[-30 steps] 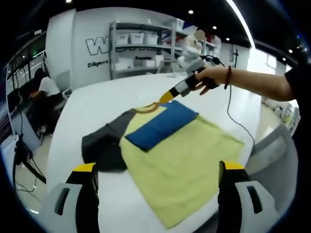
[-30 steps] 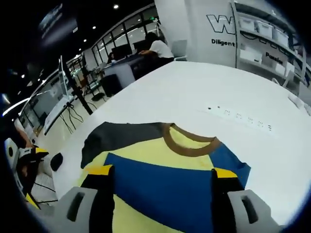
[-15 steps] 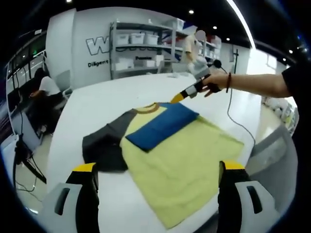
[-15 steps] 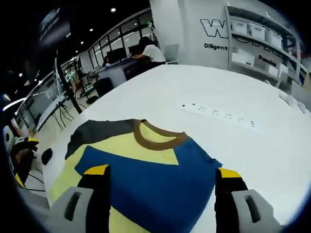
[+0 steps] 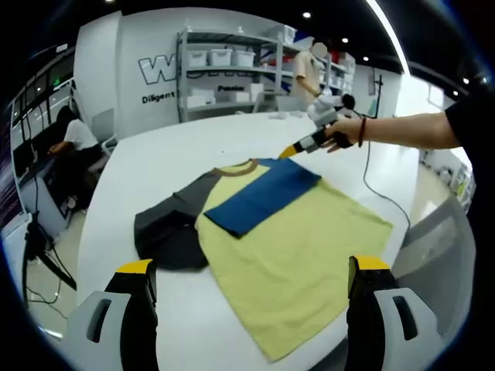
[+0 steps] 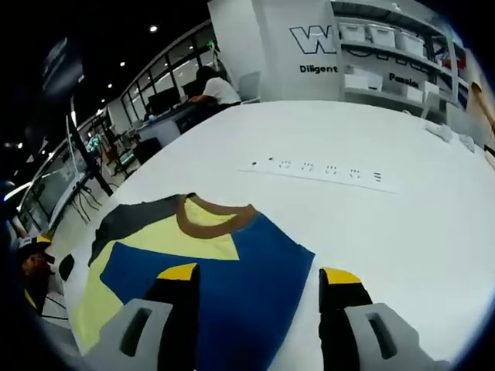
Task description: Fold the garment on the visible template until the final outline fits inside the template.
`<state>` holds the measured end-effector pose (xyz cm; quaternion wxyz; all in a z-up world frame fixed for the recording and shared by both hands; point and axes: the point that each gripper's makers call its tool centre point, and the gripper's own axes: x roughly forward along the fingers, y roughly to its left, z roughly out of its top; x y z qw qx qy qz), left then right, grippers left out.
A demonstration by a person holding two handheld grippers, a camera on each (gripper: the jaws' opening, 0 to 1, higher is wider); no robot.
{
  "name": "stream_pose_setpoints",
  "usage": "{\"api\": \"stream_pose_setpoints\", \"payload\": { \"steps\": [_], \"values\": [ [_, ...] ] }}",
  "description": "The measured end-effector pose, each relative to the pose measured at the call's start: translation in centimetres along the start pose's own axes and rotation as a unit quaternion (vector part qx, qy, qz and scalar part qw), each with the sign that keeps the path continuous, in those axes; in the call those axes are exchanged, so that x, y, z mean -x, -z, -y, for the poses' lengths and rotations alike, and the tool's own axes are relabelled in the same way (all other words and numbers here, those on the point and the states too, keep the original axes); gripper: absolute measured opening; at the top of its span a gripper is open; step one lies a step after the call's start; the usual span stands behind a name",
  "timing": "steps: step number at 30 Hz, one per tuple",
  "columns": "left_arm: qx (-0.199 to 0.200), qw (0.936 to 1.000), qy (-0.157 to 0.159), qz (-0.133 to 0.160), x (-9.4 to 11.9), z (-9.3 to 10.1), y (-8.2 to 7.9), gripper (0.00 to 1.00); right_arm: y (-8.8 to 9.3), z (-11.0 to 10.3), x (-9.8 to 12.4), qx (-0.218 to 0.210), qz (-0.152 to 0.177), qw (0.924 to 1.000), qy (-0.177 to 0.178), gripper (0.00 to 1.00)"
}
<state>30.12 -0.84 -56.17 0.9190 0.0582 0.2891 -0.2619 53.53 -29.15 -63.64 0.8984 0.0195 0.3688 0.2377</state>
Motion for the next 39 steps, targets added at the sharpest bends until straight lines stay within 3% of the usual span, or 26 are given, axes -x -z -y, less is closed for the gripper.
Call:
{"api": "stream_pose_setpoints", "payload": {
  "steps": [6,10,18,21,28,31,33,35,39],
  "values": [
    [-0.003,1.0,-0.001,-0.002,-0.1,-0.3,-0.1,0.99,-0.4,2.5,-1.7,0.021,-0.018,0.9996,0.006,0.52],
    [-0.001,1.0,-0.005,-0.005,-0.1,-0.6,0.0,0.99,-0.7,3.9,-2.7,0.026,-0.021,0.9994,0.011,0.43],
    [0.001,0.9999,-0.009,-0.012,-0.3,-1.0,0.4,0.99,-0.5,5.5,-3.7,0.034,-0.029,0.9988,0.021,0.19],
    [-0.005,0.9997,-0.005,-0.022,-0.4,-0.8,0.7,0.99,-0.5,5.3,-3.9,0.034,-0.028,0.999,0.007,0.0],
    [-0.009,0.9998,-0.005,-0.016,-0.3,-0.7,0.2,0.99,-0.1,5.5,-3.7,0.029,-0.035,0.9988,0.016,0.0],
    [-0.012,0.9997,-0.007,-0.02,-0.3,-0.7,0.4,0.99,-0.1,5.8,-3.8,0.02,-0.038,0.9986,0.032,0.0],
    [-0.013,0.9996,-0.007,-0.022,-0.3,-0.7,0.5,0.99,0.5,6.4,-3.7,0.004,-0.059,0.9966,0.058,0.0],
    [-0.011,0.9997,-0.008,-0.022,-0.1,-0.7,0.6,0.99,0.6,6.8,-3.8,0.03,-0.063,0.9948,0.074,0.0],
    [-0.008,0.9997,-0.01,-0.022,0.1,-0.9,0.8,0.99,0.7,6.5,-3.8,0.044,-0.068,0.9935,0.081,0.0]
  ]
}}
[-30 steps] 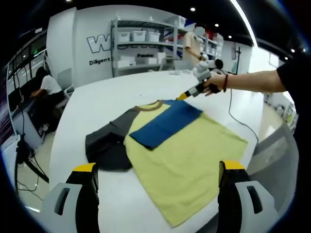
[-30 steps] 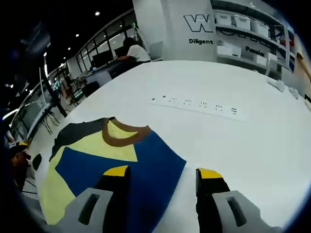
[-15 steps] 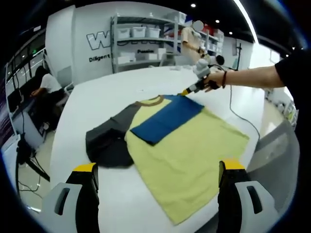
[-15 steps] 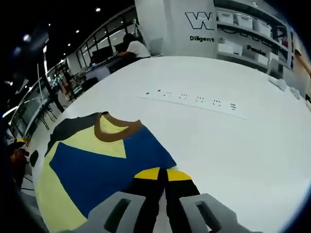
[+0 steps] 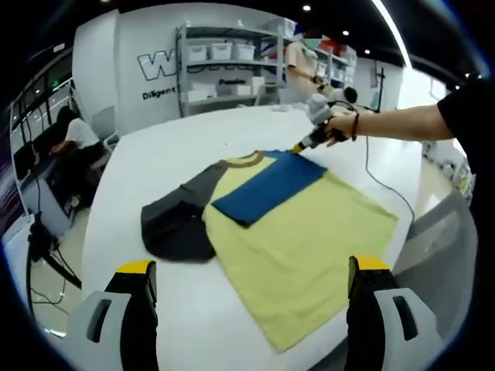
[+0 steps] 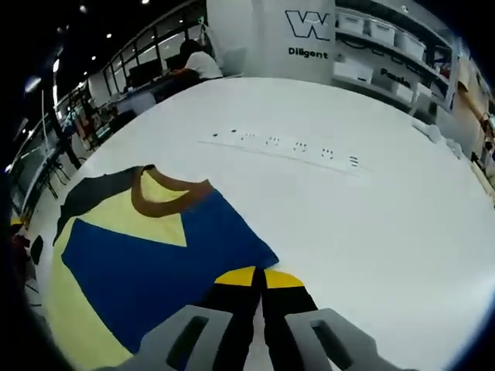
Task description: Fold the garment on the visible template until the final outline fits inside the template.
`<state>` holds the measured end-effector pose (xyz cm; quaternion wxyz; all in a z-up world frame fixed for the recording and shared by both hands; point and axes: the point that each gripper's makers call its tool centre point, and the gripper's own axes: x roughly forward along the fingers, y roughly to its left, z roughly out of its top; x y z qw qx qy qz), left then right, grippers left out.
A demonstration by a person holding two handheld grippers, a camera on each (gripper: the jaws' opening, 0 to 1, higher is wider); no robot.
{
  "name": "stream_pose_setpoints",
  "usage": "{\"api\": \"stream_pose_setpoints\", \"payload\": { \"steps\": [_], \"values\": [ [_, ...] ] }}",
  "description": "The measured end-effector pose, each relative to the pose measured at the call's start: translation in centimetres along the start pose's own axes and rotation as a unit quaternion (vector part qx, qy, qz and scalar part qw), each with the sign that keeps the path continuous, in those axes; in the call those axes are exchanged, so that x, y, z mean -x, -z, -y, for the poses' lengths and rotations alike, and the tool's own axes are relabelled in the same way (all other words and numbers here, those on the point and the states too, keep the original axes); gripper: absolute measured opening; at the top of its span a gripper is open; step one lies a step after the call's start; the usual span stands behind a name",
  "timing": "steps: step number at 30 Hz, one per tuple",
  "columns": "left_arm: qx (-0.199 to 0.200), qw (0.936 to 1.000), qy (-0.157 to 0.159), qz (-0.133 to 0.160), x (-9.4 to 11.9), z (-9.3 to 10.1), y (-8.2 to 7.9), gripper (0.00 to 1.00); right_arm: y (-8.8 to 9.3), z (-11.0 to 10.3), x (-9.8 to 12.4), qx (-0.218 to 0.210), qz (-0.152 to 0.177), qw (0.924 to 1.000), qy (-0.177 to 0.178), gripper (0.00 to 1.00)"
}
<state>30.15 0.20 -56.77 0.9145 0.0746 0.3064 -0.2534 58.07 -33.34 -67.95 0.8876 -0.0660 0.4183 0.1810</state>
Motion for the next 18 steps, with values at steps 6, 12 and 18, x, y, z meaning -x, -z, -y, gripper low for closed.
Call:
{"api": "stream_pose_setpoints", "payload": {
  "steps": [6,12,18],
  "values": [
    [0.003,1.0,-0.006,-0.005,0.1,-0.3,0.3,0.99,0.3,0.2,0.1,0.016,-0.009,0.9997,0.018,0.0],
    [0.006,0.9999,-0.01,-0.007,0.1,-0.6,0.4,0.99,-0.1,0.0,0.2,0.028,-0.001,0.9994,0.019,0.0],
    [0.016,0.9998,-0.014,-0.001,0.1,-0.8,0.2,0.99,-0.2,-1.1,1.7,-0.081,0.021,0.9963,-0.021,0.26]
  ]
}}
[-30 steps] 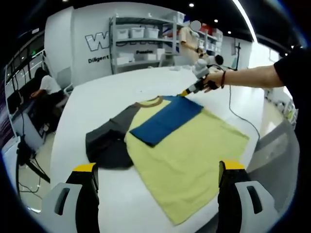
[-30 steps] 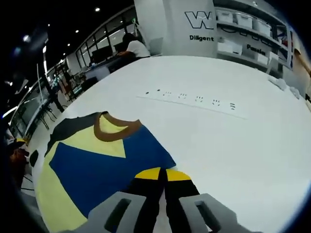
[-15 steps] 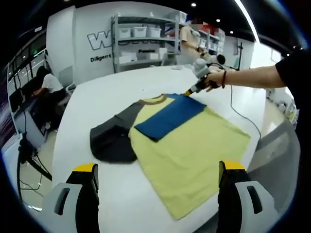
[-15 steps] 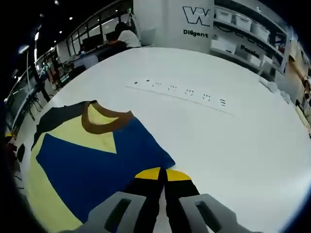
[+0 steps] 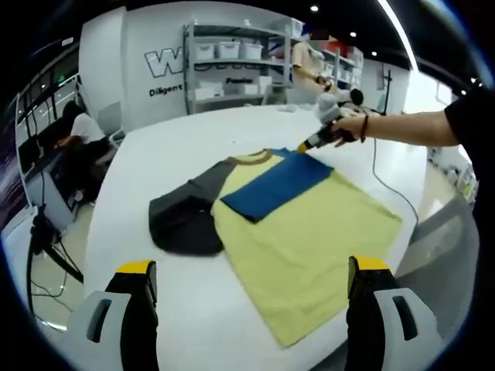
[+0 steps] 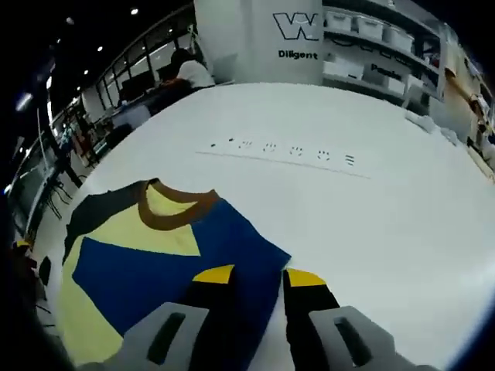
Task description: Fold the garment on the visible template until the final outline fits inside the template.
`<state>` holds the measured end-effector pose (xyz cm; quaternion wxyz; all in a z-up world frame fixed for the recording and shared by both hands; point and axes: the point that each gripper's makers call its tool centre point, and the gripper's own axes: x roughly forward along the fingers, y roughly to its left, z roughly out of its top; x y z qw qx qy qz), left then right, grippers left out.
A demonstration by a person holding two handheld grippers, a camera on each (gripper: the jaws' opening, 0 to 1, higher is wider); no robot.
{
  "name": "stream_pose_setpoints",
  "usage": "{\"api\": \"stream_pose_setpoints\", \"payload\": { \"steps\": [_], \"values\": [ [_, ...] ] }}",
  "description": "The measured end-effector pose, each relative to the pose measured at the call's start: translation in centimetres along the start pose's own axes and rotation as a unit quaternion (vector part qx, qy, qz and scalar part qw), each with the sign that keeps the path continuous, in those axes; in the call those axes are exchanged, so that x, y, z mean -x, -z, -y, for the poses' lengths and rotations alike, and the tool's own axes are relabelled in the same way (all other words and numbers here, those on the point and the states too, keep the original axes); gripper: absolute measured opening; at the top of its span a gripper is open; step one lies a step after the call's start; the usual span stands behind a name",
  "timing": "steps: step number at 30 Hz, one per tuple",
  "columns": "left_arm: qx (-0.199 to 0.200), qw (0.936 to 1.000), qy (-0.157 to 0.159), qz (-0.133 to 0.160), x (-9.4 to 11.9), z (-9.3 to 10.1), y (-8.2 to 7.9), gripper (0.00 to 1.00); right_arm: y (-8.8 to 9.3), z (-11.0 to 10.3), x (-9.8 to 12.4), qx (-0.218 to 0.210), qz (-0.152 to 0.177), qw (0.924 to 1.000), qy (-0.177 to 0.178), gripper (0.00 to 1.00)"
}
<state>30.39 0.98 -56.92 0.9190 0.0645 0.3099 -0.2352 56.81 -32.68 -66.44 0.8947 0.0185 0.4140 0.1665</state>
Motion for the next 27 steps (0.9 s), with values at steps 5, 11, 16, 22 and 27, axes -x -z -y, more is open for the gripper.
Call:
{"api": "stream_pose_setpoints", "payload": {
  "steps": [5,11,16,22,27],
  "values": [
    [-0.002,1.0,0.003,0.005,-0.2,0.4,-0.4,0.99,0.9,-0.5,2.0,0.003,0.006,1.0,-0.002,0.34],
    [-0.002,1.0,0.002,0.008,-0.2,0.6,-0.4,0.99,2.8,-1.4,3.7,0.006,-0.01,0.9999,-0.01,0.35],
    [-0.001,0.9999,0.004,0.012,-0.1,0.8,-0.6,0.99,3.7,-1.9,4.6,0.005,-0.016,0.9998,-0.012,0.34],
    [-0.006,0.9999,0.0,0.013,0.2,0.7,-0.6,0.98,5.8,-2.1,5.0,0.01,-0.036,0.9993,-0.005,0.3],
    [-0.002,0.9999,-0.003,0.015,0.5,0.5,-0.5,0.98,7.4,-1.9,5.3,0.005,-0.044,0.999,0.0,0.25]
  ]
}}
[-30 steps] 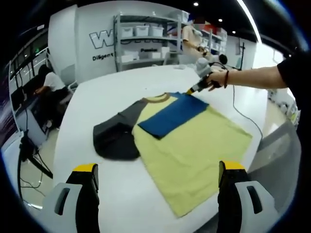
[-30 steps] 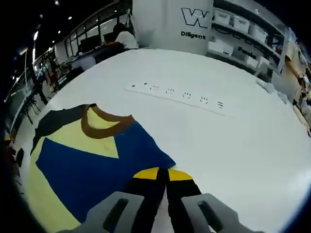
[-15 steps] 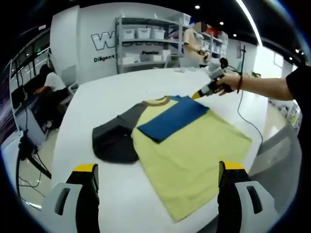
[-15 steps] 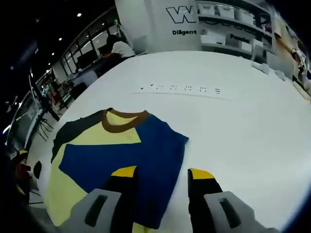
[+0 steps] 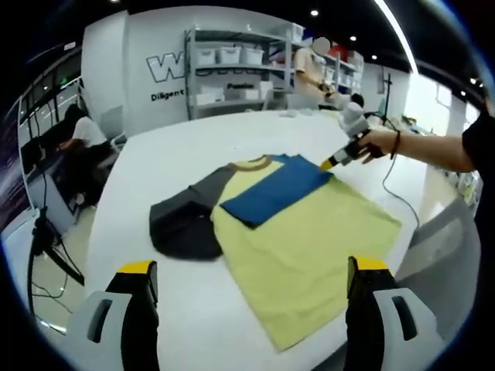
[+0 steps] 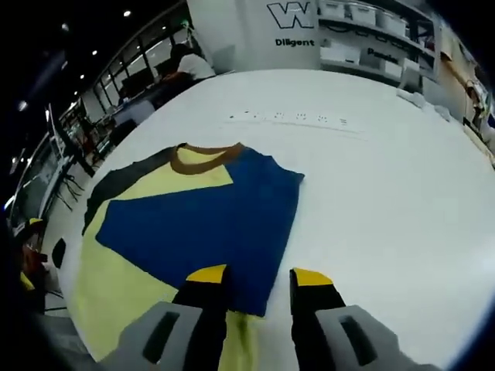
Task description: Fold the garment on the visible template until the final outline fits inside the template.
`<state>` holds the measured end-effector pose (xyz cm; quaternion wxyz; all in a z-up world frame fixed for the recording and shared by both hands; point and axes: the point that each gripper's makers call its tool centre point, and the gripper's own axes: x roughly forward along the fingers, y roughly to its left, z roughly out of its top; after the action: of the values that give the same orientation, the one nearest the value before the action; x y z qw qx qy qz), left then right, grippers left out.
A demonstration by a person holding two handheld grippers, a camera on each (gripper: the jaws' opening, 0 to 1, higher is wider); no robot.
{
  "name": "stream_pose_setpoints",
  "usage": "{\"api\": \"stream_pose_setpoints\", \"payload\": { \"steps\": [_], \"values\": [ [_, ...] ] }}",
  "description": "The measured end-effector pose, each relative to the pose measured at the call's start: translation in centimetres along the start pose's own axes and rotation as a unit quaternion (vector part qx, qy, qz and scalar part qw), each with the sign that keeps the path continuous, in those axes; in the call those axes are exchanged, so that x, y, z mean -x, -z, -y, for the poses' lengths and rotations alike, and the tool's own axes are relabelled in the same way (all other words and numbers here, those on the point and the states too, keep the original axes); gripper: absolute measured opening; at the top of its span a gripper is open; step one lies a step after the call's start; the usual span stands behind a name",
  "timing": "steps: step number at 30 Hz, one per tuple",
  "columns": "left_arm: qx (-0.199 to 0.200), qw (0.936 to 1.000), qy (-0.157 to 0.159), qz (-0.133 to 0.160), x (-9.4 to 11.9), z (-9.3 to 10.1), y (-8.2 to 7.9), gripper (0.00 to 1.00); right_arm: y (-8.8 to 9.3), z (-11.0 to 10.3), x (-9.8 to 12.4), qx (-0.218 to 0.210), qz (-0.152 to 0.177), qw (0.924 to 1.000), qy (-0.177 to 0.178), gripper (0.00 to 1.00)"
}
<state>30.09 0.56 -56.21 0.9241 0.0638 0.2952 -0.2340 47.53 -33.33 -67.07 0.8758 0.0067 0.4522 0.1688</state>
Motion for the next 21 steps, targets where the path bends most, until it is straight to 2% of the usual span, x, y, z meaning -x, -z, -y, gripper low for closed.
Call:
{"api": "stream_pose_setpoints", "payload": {
  "steps": [8,11,14,21],
  "values": [
    [0.006,0.9999,-0.008,0.002,0.3,-0.5,0.1,0.97,1.6,0.3,0.2,0.009,-0.009,0.9998,0.012,0.13],
    [0.007,0.9999,-0.009,0.002,0.4,-0.6,0.2,0.96,1.7,0.1,0.3,0.002,-0.007,0.9999,0.009,0.11],
    [0.008,0.9999,-0.01,0.001,0.5,-0.7,0.4,0.96,1.7,-0.2,0.2,0.007,-0.006,1.0,0.003,0.03],
    [0.011,0.9998,-0.016,0.001,0.8,-1.1,0.7,0.95,1.7,0.0,-0.1,0.034,-0.008,0.9994,0.01,0.0]
  ]
}}
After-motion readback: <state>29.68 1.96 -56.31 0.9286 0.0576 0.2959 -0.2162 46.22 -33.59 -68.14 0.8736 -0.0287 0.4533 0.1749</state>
